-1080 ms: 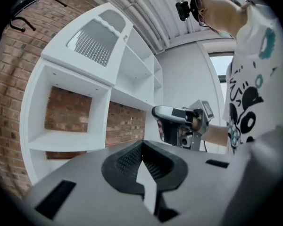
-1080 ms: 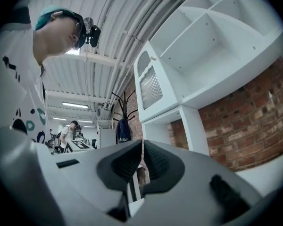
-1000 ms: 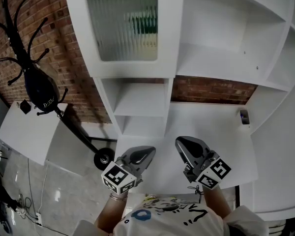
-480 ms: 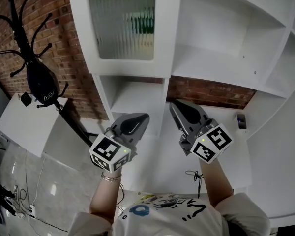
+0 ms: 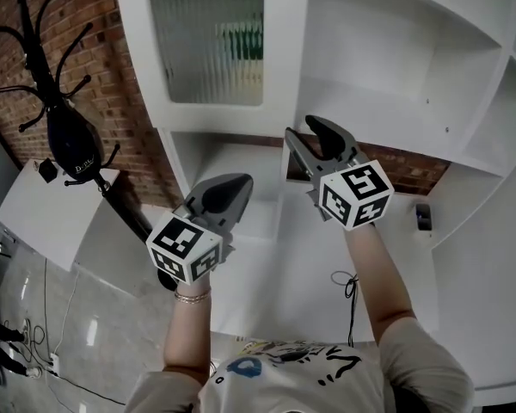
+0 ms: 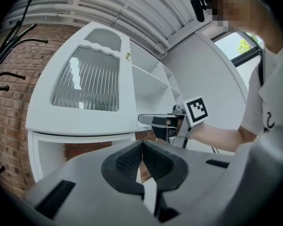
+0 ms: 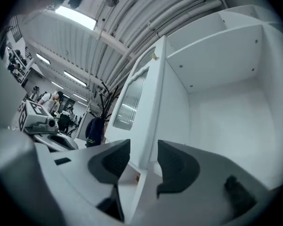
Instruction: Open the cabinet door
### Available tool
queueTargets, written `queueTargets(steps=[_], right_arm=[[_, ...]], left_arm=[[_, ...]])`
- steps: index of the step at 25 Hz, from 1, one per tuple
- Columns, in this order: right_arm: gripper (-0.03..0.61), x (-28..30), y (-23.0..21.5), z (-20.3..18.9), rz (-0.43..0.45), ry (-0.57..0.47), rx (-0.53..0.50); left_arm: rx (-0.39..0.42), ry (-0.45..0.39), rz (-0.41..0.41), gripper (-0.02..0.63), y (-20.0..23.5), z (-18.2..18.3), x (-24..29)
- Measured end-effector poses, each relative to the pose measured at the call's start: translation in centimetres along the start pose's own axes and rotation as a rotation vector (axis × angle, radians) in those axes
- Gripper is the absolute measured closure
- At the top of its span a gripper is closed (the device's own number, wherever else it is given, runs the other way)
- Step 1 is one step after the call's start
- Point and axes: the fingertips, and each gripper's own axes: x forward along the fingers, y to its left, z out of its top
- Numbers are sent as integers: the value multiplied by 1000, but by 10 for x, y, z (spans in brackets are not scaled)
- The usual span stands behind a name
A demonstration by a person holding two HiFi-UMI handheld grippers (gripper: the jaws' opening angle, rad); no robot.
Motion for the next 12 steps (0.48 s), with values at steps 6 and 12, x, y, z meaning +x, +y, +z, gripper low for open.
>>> queueTargets(steps=[6, 12], right_arm=[[412, 21, -3, -4, 49, 27, 15], [413, 22, 0, -2, 37, 36, 38]], left_arm=[[-28, -2, 18, 598, -1, -5, 0], [-36, 7, 25, 598, -6, -10, -3]])
